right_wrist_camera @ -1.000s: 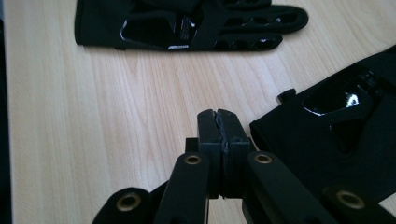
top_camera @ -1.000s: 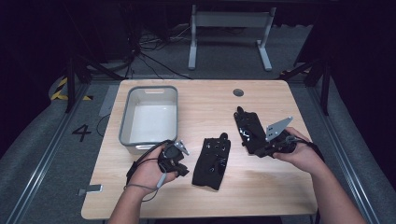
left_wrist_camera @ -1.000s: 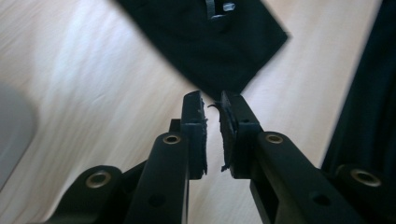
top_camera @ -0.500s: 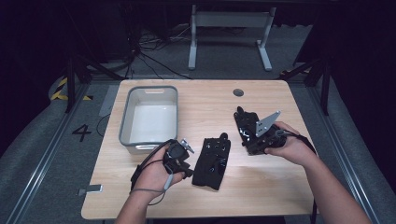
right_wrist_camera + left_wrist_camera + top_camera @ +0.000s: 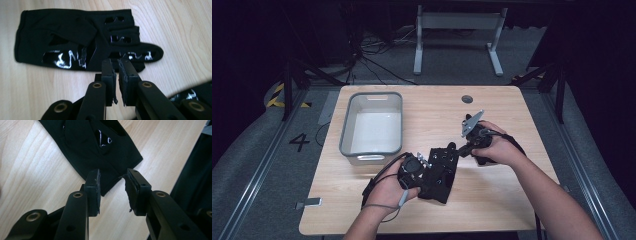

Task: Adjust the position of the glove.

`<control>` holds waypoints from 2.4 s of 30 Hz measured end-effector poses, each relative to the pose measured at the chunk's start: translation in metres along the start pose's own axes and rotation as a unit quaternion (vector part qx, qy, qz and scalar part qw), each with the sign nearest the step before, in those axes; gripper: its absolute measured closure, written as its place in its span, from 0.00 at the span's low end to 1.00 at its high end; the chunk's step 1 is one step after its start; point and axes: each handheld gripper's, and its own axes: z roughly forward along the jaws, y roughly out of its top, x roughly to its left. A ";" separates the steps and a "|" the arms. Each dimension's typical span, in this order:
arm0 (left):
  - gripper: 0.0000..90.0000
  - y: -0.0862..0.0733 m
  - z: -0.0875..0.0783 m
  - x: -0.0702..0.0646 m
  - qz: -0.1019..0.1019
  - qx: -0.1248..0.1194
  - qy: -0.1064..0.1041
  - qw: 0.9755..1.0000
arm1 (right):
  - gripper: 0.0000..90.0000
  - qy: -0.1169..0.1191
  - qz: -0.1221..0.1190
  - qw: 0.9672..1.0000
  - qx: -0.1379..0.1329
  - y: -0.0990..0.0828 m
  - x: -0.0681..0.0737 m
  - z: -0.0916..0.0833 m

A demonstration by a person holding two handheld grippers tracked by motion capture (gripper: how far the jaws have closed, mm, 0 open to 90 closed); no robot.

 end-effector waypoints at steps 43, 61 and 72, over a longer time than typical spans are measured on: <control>0.62 0.017 0.064 -0.020 -0.036 0.037 0.029 0.998 | 0.95 -0.004 0.029 0.999 0.041 0.034 -0.028 0.064; 0.94 0.012 0.049 -0.014 0.001 0.028 0.044 0.999 | 0.98 -0.002 0.040 0.999 0.003 0.025 -0.024 0.046; 0.94 0.003 0.020 -0.012 0.032 0.007 0.029 0.999 | 0.98 -0.026 0.024 0.998 -0.053 0.006 0.012 -0.004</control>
